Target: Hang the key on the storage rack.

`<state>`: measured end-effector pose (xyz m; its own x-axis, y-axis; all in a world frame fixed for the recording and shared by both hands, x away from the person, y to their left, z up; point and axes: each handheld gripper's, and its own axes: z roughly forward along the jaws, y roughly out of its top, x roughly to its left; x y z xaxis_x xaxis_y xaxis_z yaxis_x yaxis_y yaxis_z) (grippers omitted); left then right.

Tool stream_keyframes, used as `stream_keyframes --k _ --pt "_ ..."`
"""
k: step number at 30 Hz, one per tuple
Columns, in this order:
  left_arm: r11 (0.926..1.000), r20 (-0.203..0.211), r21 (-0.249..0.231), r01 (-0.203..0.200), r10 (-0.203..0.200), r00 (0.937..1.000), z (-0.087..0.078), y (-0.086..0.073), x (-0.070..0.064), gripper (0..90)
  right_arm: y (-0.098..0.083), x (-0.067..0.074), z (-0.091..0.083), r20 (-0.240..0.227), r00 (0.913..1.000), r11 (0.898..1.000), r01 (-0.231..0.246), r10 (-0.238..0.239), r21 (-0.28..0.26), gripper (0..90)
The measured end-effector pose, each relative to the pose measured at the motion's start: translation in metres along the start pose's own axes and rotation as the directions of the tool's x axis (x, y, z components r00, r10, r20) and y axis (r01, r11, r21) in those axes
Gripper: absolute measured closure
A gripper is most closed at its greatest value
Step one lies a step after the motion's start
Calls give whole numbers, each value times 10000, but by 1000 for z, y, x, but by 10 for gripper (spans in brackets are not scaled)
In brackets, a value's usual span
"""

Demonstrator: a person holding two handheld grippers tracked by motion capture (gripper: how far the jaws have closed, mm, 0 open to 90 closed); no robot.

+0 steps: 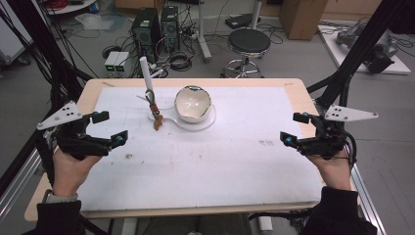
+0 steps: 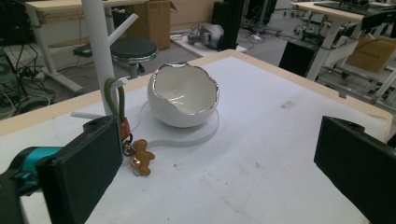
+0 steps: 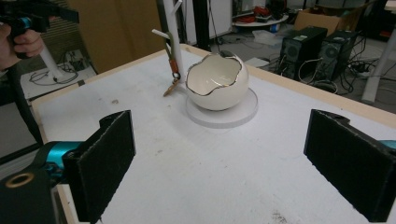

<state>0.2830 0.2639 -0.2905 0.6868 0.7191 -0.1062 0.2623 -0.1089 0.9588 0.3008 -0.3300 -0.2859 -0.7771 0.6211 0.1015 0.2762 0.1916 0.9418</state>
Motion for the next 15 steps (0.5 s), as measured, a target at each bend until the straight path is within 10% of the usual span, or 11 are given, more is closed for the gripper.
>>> stream_keyframes --k 15 --pt "9995 -338 308 -34 44 9994 9 -4 -5 17 -4 1 2 155 9998 9999 -108 106 125 81"
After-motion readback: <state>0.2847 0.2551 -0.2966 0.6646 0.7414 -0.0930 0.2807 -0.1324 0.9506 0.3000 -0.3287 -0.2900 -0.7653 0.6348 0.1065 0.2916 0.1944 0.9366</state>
